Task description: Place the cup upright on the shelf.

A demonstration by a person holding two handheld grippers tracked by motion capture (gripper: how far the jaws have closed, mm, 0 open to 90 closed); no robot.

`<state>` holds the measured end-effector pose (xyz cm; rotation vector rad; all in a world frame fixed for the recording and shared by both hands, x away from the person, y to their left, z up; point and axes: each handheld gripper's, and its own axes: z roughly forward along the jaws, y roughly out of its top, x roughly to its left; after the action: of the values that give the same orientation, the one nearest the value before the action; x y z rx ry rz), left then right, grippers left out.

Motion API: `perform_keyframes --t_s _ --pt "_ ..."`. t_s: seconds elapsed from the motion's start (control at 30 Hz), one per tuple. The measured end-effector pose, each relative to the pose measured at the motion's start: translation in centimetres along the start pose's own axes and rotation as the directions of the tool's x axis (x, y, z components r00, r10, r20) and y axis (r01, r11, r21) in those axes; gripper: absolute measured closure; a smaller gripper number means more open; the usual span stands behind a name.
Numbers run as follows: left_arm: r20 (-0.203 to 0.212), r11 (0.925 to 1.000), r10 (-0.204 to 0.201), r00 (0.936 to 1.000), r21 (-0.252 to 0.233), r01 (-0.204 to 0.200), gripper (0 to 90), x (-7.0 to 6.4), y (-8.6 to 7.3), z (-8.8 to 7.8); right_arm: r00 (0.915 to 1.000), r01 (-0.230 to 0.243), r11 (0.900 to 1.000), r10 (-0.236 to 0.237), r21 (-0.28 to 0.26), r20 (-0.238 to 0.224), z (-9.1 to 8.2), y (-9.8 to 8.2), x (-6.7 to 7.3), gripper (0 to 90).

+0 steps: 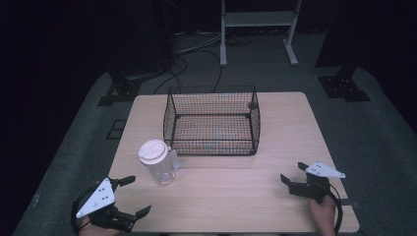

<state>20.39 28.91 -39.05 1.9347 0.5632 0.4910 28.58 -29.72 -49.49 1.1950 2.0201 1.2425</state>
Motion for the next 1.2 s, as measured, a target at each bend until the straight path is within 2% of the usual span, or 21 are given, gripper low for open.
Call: perform_keyframes --t_s 0.1,0.37,0.63,0.8,1.2 --pt "-0.013 0.9997 -0.023 0.9996 -0.008 0.023 0.9 0.9 -0.4 -0.6 1.0 0.003 1.0 -0.003 0.0 0.0 0.0 0.0 0.0 13.5" --pt "-0.028 0.9989 -0.046 0.9985 -0.006 0.046 0.6 2.7 -0.9 -0.4 1.0 0.004 1.0 -0.004 0.0 0.0 0.0 0.0 0.0 13.5" --pt "-0.047 0.9968 -0.068 0.9966 0.037 0.07 0.6 5.2 -1.6 0.5 1.0 0.008 1.0 -0.008 -0.001 0.0 0.0 0.0 0.0 13.5" --pt "-0.038 0.9957 -0.076 0.9964 0.05 0.078 0.6 6.6 -1.6 1.3 0.9999 0.01 1.0 -0.01 0.0 0.0 0.0 0.0 0.0 13.5" --pt "-0.004 0.994 -0.069 0.9976 0.085 0.069 0.6 8.3 -0.7 3.5 0.9999 0.011 1.0 -0.011 0.0 -0.001 0.0 0.0 0.0 13.5"
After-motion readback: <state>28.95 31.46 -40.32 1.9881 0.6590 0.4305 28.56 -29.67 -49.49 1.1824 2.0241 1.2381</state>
